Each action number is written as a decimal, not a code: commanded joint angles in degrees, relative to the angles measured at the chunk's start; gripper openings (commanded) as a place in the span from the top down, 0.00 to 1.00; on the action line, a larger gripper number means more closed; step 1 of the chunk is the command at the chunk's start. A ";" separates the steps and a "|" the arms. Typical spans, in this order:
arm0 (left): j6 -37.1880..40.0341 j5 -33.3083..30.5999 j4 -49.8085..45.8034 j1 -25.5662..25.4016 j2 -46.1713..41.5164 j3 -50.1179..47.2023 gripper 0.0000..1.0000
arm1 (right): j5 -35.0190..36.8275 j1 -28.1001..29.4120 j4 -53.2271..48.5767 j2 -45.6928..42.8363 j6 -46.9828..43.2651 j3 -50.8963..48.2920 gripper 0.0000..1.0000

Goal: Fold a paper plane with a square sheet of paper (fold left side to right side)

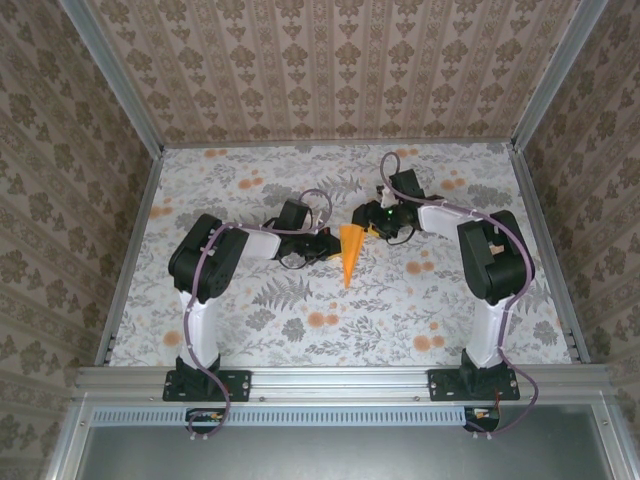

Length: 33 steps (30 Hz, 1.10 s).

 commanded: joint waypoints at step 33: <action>5.29 -2.09 -6.27 0.07 -1.02 3.09 1.00 | 4.83 1.76 -12.65 8.62 -2.68 7.16 0.45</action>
